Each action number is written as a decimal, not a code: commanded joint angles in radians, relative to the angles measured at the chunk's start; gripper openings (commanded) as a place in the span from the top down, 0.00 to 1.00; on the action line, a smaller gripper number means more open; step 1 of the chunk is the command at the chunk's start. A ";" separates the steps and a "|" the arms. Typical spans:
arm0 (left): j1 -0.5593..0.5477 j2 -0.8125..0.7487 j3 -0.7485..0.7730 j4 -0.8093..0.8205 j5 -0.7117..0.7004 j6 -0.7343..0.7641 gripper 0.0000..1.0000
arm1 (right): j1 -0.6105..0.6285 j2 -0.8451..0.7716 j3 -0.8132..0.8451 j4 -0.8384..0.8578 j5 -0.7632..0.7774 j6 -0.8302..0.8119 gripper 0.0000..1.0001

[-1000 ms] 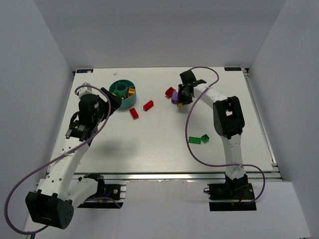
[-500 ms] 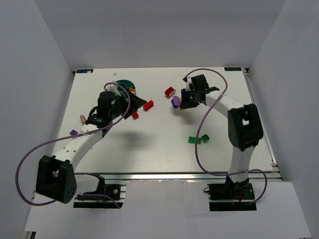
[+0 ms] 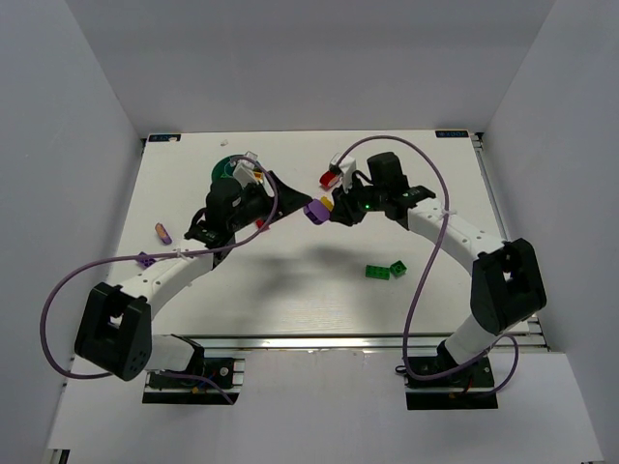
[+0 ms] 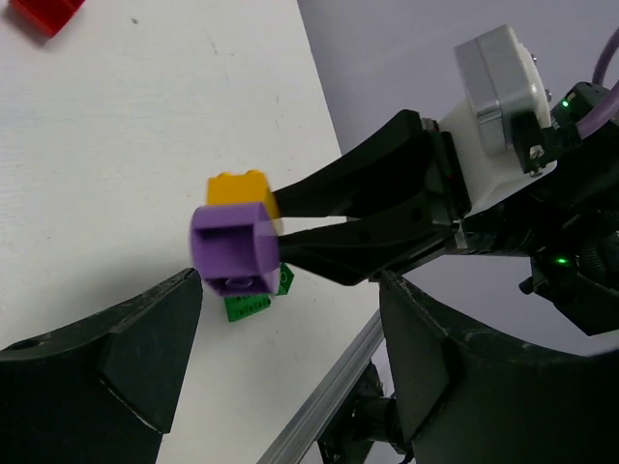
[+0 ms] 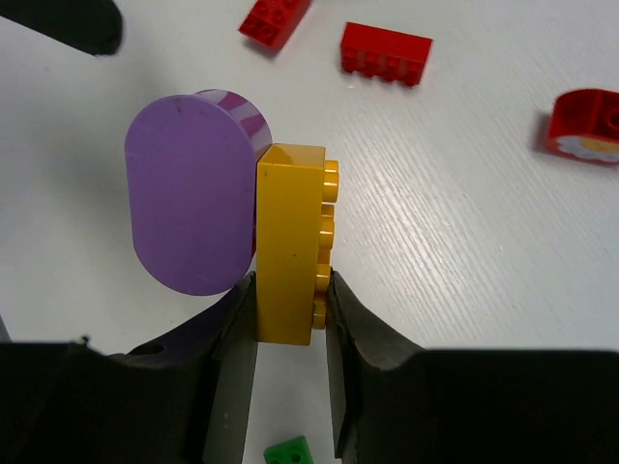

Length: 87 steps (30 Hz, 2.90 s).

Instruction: Sort the legos into containers by color

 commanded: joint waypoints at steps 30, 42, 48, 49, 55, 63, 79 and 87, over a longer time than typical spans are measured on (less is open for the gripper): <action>-0.059 -0.097 -0.027 -0.142 -0.082 0.100 0.28 | 0.098 -0.177 -0.082 0.107 0.030 -0.031 1.00; -0.059 -0.122 -0.033 -0.185 -0.101 0.123 0.26 | 0.098 -0.189 -0.082 0.103 0.041 -0.040 1.00; -0.059 -0.092 -0.033 -0.124 -0.072 0.114 0.25 | 0.110 -0.178 -0.074 0.100 -0.008 -0.032 1.00; -0.059 -0.088 -0.031 -0.110 -0.069 0.112 0.25 | 0.111 -0.177 -0.074 0.100 -0.011 -0.031 1.00; -0.059 -0.060 -0.039 -0.065 -0.030 0.097 0.32 | 0.116 -0.171 -0.071 0.116 -0.021 -0.014 1.00; -0.044 -0.048 0.019 -0.171 -0.041 0.156 1.00 | 0.108 -0.160 -0.090 0.149 0.018 -0.006 1.00; 0.348 0.077 0.519 -0.753 -0.350 0.363 1.00 | 0.001 -0.140 -0.107 0.229 -0.025 0.024 1.00; 0.348 0.444 1.022 -1.065 -0.657 0.514 1.00 | 0.001 -0.113 -0.094 0.220 -0.027 0.015 1.00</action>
